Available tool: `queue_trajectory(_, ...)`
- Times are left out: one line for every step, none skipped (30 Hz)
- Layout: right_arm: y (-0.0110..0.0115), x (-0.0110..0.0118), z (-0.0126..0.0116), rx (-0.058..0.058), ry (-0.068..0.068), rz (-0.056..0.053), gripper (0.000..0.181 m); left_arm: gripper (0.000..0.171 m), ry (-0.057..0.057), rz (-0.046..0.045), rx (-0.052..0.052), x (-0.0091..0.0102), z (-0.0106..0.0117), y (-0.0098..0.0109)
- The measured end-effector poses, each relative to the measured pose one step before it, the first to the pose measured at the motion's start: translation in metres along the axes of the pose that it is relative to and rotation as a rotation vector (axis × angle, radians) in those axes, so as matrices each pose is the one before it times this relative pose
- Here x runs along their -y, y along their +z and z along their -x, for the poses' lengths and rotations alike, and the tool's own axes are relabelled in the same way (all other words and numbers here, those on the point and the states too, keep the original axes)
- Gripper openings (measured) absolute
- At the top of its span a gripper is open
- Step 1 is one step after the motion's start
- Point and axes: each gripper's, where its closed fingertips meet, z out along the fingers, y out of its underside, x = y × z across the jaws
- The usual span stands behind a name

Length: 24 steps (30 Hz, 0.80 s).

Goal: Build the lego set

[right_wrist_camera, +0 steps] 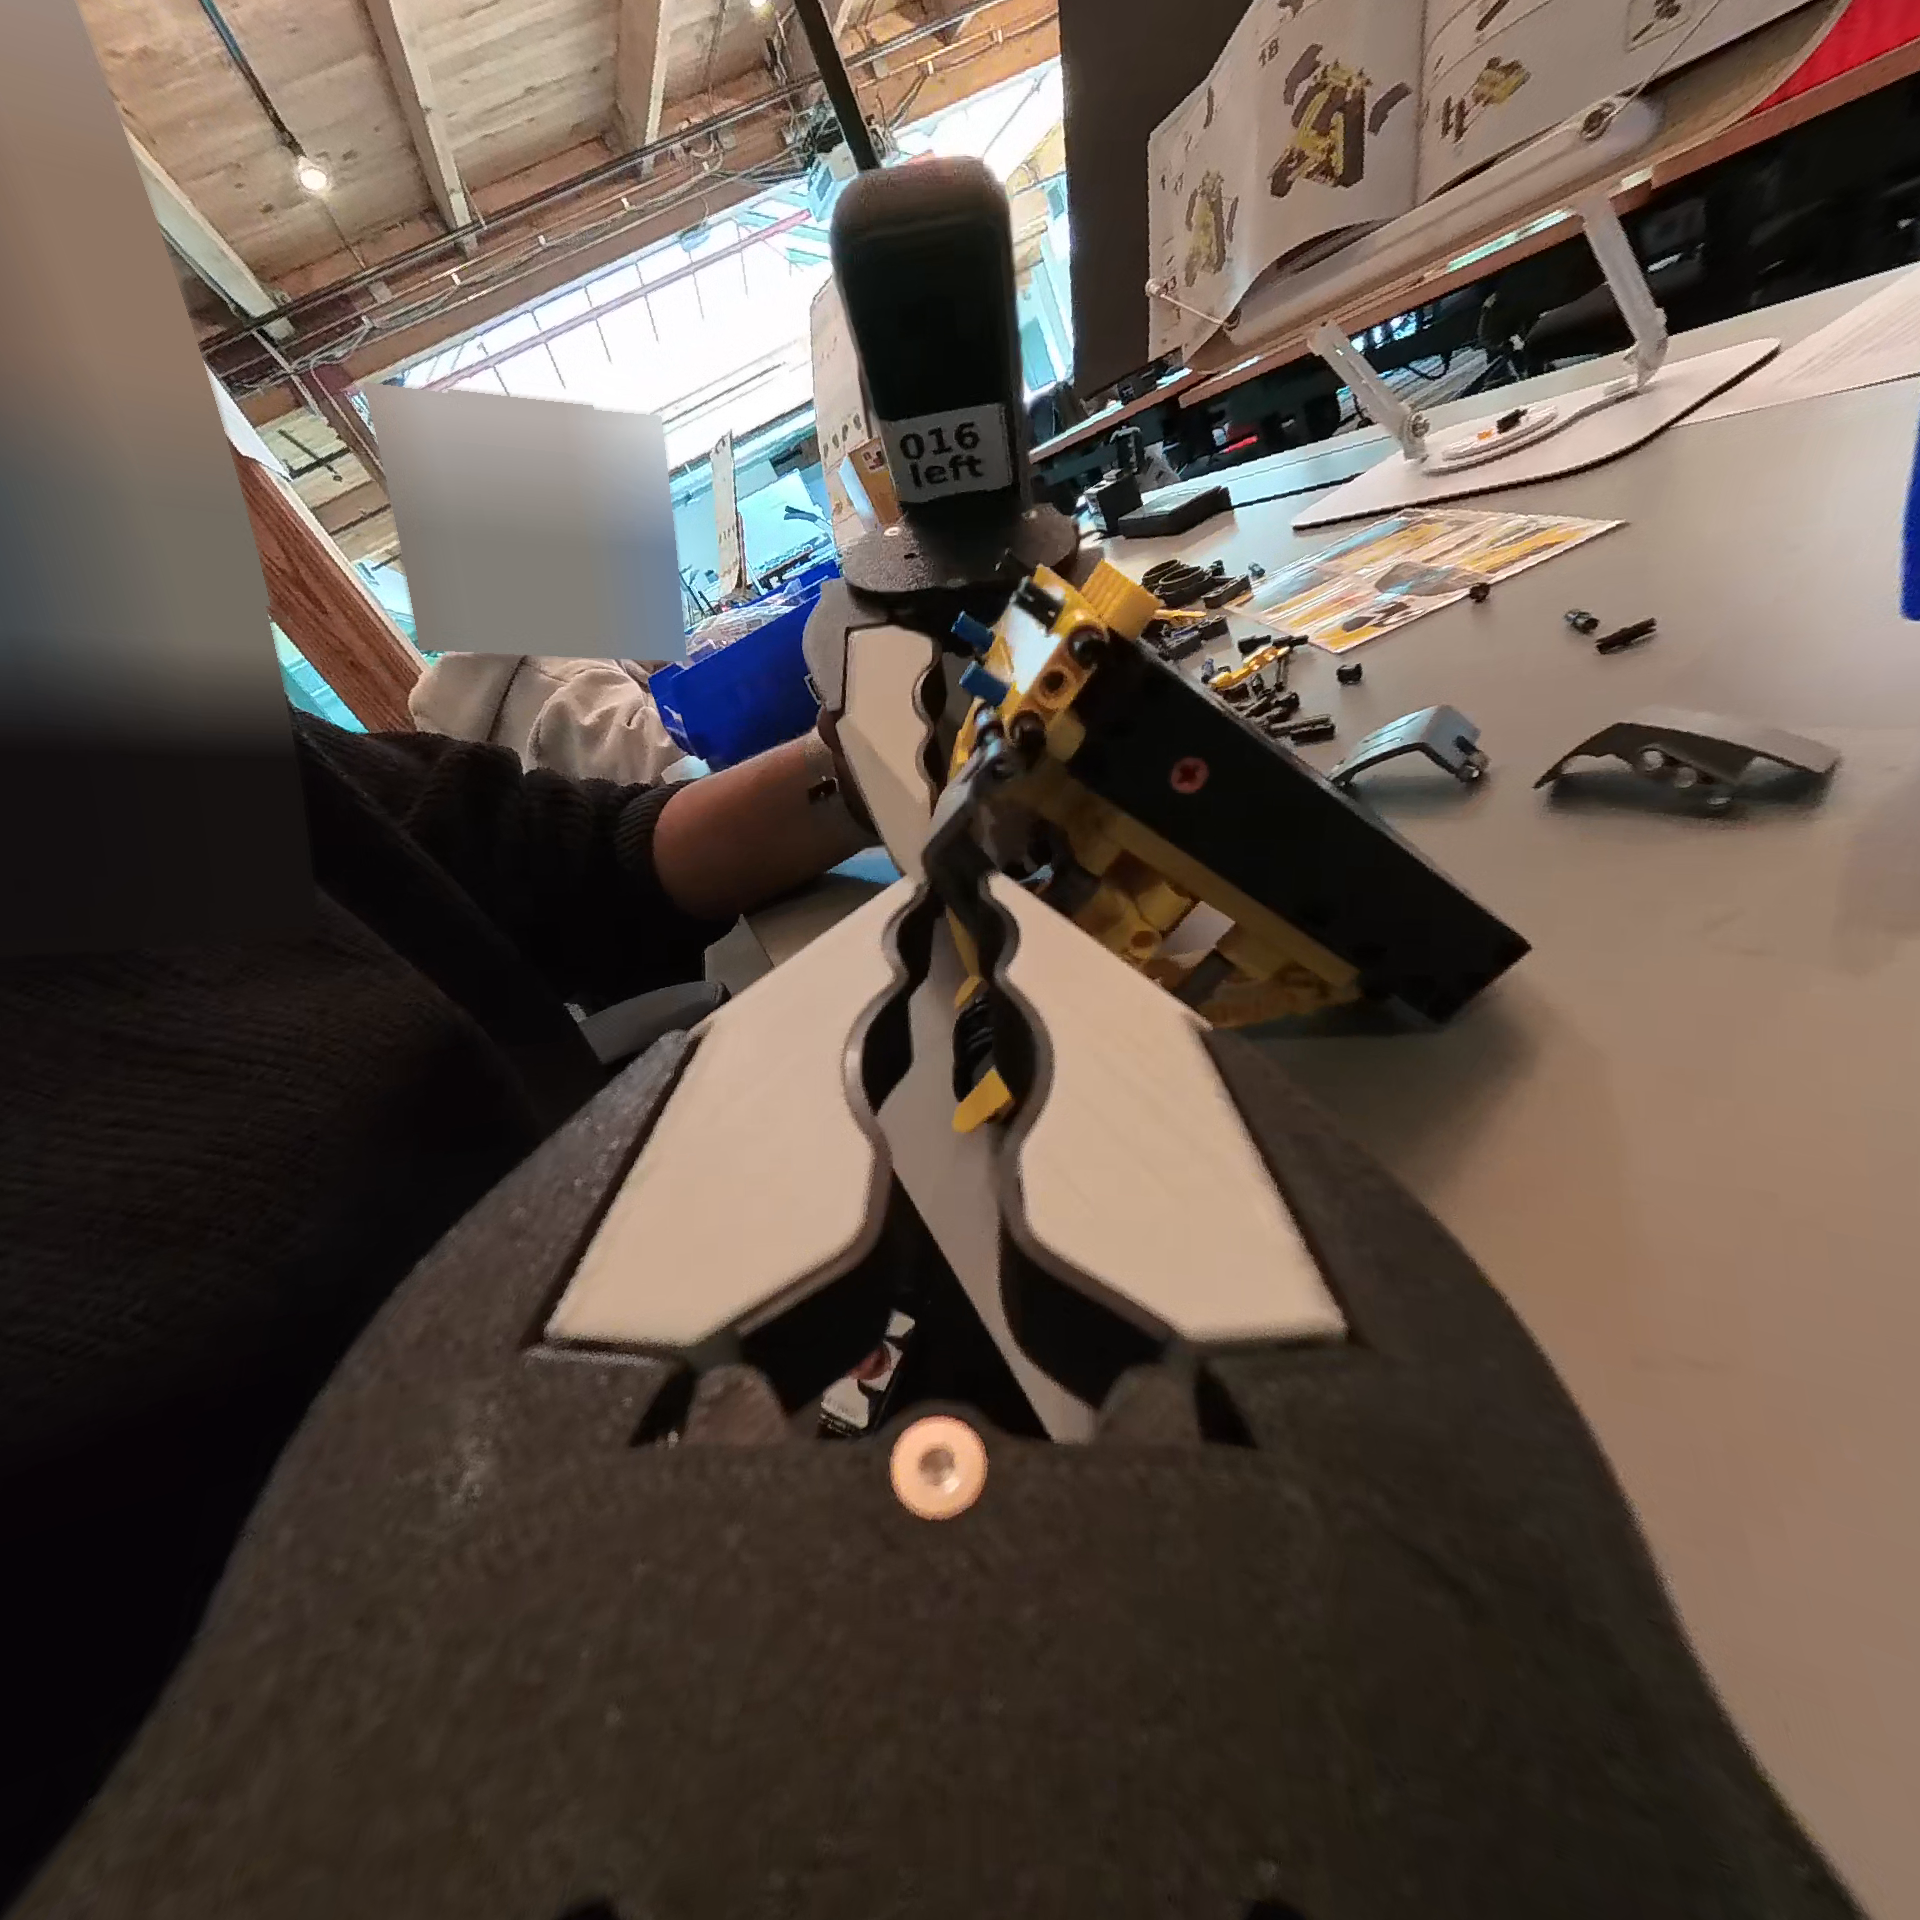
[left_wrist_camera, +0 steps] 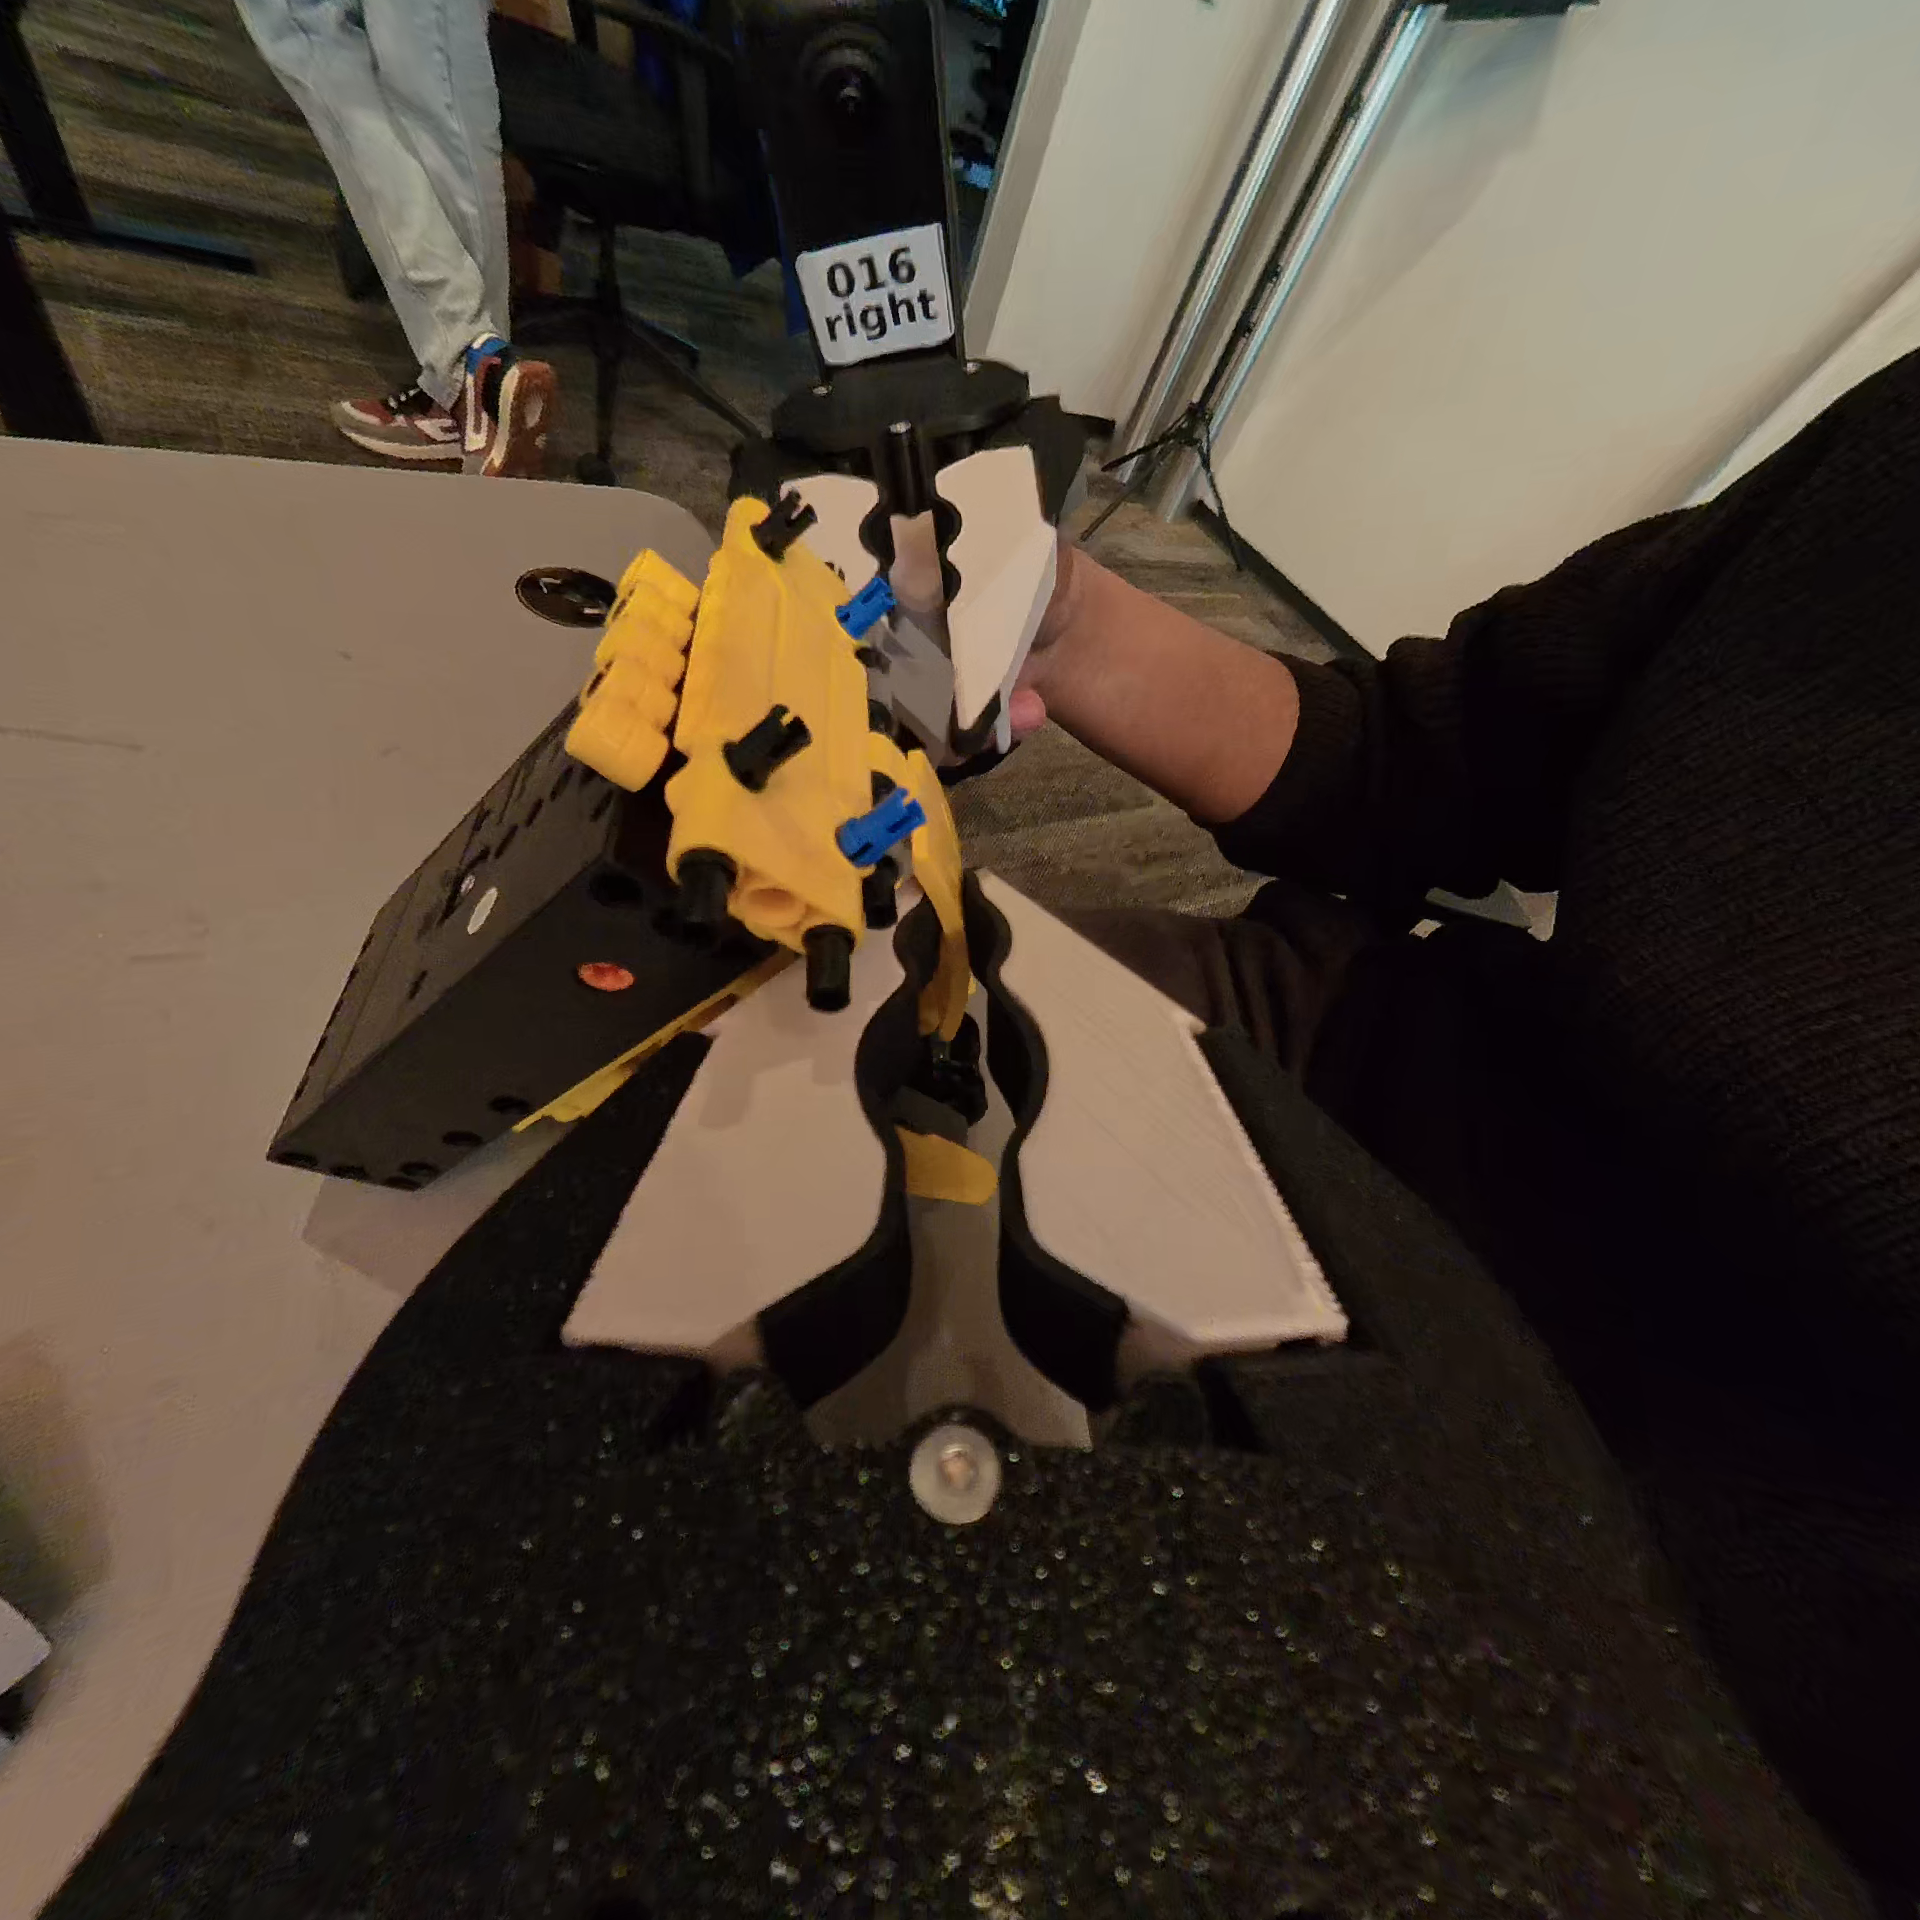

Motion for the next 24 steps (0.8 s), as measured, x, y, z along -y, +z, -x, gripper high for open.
queue_trajectory(0.00001,0.00027,-0.00037,-0.0023,0.0007,-0.0016,0.006,0.005,0.0072,0.01424,0.0104,-0.00154,0.00084,0.00015)
queue_trajectory(0.00019,0.00009,-0.00012,-0.0016,-0.001,-0.0012,0.006,0.005,0.0066,0.00757,0.0088,-0.00031,0.00039,-0.00002)
queue_trajectory(0.00026,0.00029,-0.00021,-0.0034,-0.0026,-0.002,0.006,0.006,0.0078,0.00758,0.0124,-0.00023,0.00054,-0.00006)
queue_trajectory(0.00031,0.00049,-0.00037,-0.0048,-0.0027,-0.0028,0.006,0.007,0.0127,0.0155,0.0144,-0.00097,0.00058,-0.00045)
queue_trajectory(0.00026,0.00044,-0.00035,-0.004,-0.0026,-0.0021,0.006,0.007,0.0172,0.02016,0.0206,-0.00143,0.00131,-0.00102)
queue_trajectory(0.00034,0.00015,-0.00001,-0.0022,-0.0026,-0.0003,0.006,0.007,0.0204,0.0167,0.023,-0.00081,0.00147,-0.00176)
queue_trajectory(0.00033,0.00014,0.00007,-0.0018,-0.0023,-0.0002,0.006,0.007,0.0159,0.0091,0.024,0.00004,0.00195,-0.00196)
queue_trajectory(0.00017,0.00023,-0.00016,-0.0021,-0.0018,-0.0009,0.006,0.008,0.0119,0.0121,0.0137,-0.00058,0.00084,-0.00198)
queue_trajectory(0.00027,0.00014,-0.00011,-0.0016,-0.0015,-0.0009,0.006,0.009,0.0057,0.01519,0.0032,-0.00123,-0.00036,-0.00177)
queue_trajectory(0.00027,0.00013,0.00002,-0.0008,-0.0013,-0.0009,0.006,0.01,0.0009,0.01634,-0.0047,-0.00177,-0.00111,-0.00177)
queue_trajectory(0.00025,0.00009,0.0001,-0.0005,-0.0008,-0.0006,0.006,0.011,0.0003,0.01687,-0.0058,-0.00195,-0.00109,-0.00187)
queue_trajectory(0.00014,0.00003,0.0,-0.0005,-0.0004,-0.0005,0.006,0.012,0.0012,0.01688,-0.0084,-0.00226,-0.00147,-0.00218)
queue_trajectory(0.00021,0.00007,0.00005,-0.0004,-0.0005,-0.0001,0.006,0.012,-0.0007,0.02245,-0.0164,-0.00323,-0.00278,-0.00249)
queue_trajectory(0.00002,0.00001,-0.00006,-0.0006,-0.0009,-0.0003,0.006,0.012,-0.0064,0.02394,-0.0143,-0.00365,-0.00227,-0.00258)
queue_trajectory(0.00005,0.00005,-0.00005,-0.0006,-0.0009,-0.0007,0.006,0.012,-0.0087,0.02094,-0.0126,-0.00333,-0.00207,-0.00313)
queue_trajectory(-0.00009,0.00003,-0.00005,-0.0001,-0.0005,-0.0002,0.006,0.013,-0.01,0.0156,-0.02,-0.00283,-0.00327,-0.00345)
queue_trajectory(-0.00008,-0.00005,-0.00007,-0.0001,-0.0003,-0.0003,0.006,0.013,-0.0185,0.01316,-0.0296,-0.00265,-0.00444,-0.00371)
queue_trajectory(-0.00007,0.00006,0.00001,0.0001,0.0,-0.0004,0.006,0.013,-0.0229,0.01419,-0.0335,-0.00308,-0.00488,-0.00376)
queue_trajectory(0.00011,-0.00007,0.00001,0.0005,-0.0001,-0.0002,0.006,0.013,-0.0151,0.01244,-0.0128,-0.00288,-0.0018,-0.00394)
queue_trajectory(0.00001,-0.0001,0.0001,0.0005,-0.0003,-0.0002,0.006,0.013,-0.0033,0.00339,0.0076,-0.00153,0.00071,-0.00442)
queue_trajectory(0.00012,0.00004,0.0,0.0002,-0.0002,-0.0003,0.006,0.013,0.0036,-0.00577,0.0068,0.0002,0.00038,-0.00507)
queue_trajectory(0.00009,0.00003,0.00011,0.0001,-0.0003,0.0001,0.006,0.013,0.0084,-0.02211,0.0157,0.00323,0.00157,-0.00606)
queue_trajectory(0.00006,-0.00004,0.00003,-0.0002,-0.001,0.0006,0.006,0.013,0.0185,-0.04449,0.0333,0.0074,0.0038,-0.00689)
queue_trajectory(-0.00003,-0.00006,0.00003,-0.0006,-0.0015,0.0005,0.006,0.013,0.0251,-0.06415,0.0394,0.01121,0.00448,-0.00718)
